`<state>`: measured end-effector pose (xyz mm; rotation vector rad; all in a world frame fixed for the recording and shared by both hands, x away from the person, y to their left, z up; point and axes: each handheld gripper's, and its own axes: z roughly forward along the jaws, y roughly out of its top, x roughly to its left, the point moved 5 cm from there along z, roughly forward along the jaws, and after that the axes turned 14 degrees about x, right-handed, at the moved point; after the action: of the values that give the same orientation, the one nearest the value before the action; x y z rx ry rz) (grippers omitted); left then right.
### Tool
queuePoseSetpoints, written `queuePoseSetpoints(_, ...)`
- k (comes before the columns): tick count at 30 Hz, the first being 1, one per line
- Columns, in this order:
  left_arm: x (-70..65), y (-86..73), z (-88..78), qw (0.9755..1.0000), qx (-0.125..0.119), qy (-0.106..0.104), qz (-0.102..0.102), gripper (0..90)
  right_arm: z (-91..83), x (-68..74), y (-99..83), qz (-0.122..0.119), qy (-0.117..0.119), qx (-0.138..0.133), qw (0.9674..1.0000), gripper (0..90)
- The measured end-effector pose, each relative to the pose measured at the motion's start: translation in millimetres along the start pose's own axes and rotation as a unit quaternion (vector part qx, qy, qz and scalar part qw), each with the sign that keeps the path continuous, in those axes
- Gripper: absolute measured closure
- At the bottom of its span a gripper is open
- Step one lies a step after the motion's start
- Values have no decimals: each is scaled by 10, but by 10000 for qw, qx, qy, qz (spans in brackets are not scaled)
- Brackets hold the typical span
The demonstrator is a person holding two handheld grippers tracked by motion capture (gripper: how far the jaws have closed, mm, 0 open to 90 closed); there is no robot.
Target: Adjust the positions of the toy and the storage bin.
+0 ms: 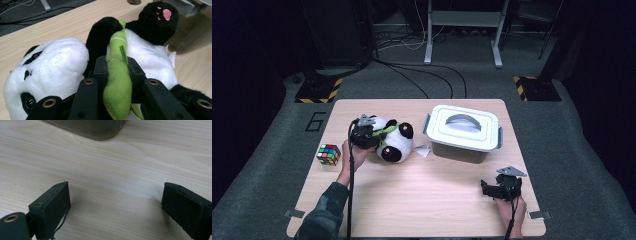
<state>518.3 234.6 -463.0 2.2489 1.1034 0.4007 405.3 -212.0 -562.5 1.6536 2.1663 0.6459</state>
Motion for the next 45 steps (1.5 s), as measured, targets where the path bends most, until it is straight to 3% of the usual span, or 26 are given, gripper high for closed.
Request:
queuePoseSetpoints(12, -223, -368, -303, 9996, -106, -217, 159, 743, 1, 0, 1, 3, -11, -10, 10000, 75)
queuePoseSetpoints(27, -461, -732, -557, 9979, -186, -541, 301, 739, 0, 1, 0, 10, -14, -7, 10000, 75)
queuePoseSetpoints(38, -522, -933, -642, 9975, -242, -636, 199, 730, 0, 2, 1, 19, -19, -1, 10000, 75)
queuePoseSetpoints(41, -520, -940, -642, 9976, -248, -621, 183, 704, 1, 2, 1, 20, -20, -6, 10000, 75)
queuePoseSetpoints(45, -528, -924, -686, 9985, -266, -469, 116, 540, 1, 2, 1, 20, -19, -4, 10000, 75)
